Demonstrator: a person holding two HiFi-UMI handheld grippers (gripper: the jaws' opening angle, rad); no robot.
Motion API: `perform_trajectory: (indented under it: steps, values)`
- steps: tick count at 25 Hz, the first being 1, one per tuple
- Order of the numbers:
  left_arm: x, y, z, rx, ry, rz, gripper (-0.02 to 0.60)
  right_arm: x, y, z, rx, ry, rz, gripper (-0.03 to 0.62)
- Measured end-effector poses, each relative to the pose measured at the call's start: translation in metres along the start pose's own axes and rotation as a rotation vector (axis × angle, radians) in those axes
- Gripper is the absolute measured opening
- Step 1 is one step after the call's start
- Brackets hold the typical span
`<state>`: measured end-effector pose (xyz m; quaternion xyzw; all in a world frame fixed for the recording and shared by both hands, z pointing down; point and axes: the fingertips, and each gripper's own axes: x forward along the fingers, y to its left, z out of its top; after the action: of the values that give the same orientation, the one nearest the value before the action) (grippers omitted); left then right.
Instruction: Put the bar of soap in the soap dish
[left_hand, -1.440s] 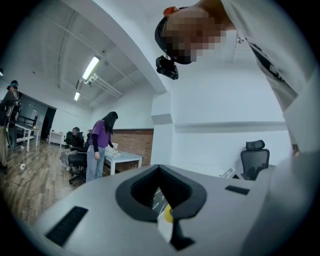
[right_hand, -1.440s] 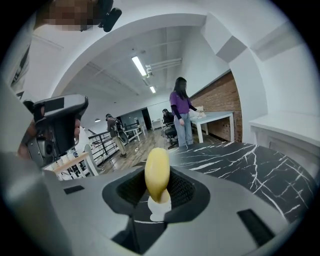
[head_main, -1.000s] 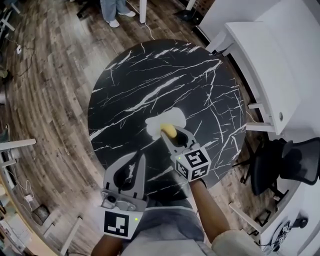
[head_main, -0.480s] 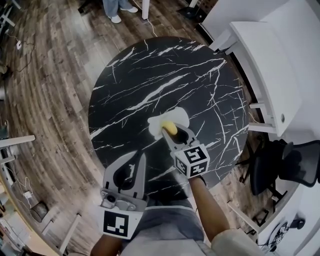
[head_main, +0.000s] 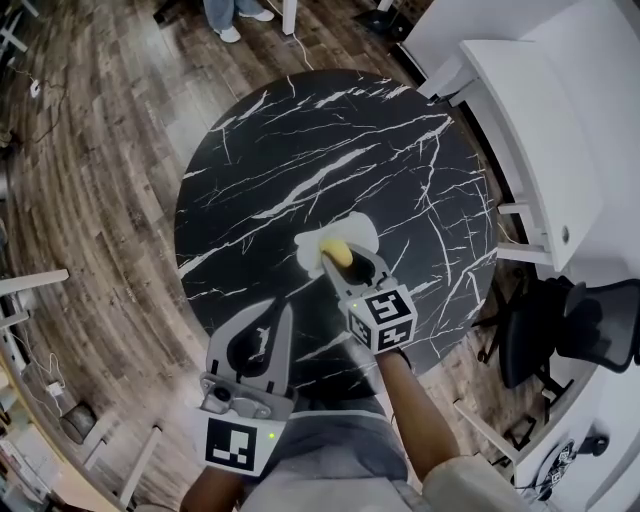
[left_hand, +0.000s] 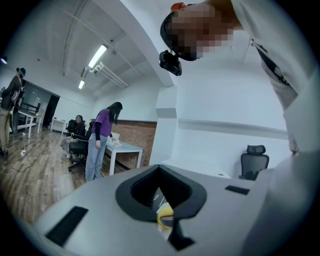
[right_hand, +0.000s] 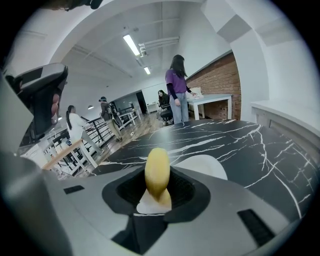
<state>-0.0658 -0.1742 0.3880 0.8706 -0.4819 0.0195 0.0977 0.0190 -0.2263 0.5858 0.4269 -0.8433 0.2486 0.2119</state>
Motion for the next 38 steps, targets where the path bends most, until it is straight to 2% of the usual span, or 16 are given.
perform_trajectory:
  steps: [16, 28, 38]
  values:
    - [-0.002, -0.001, -0.001, -0.004, 0.003, -0.004, 0.002, -0.004, -0.010, -0.001, -0.041, 0.025, -0.059, 0.144]
    - [-0.001, -0.001, -0.002, -0.008, 0.000, -0.011, 0.002, -0.012, -0.019, 0.010, -0.176, 0.003, -0.170, 0.190]
    - [-0.003, 0.000, -0.003, -0.006, 0.006, -0.013, 0.002, -0.021, -0.037, 0.011, -0.158, -0.017, -0.251, 0.189]
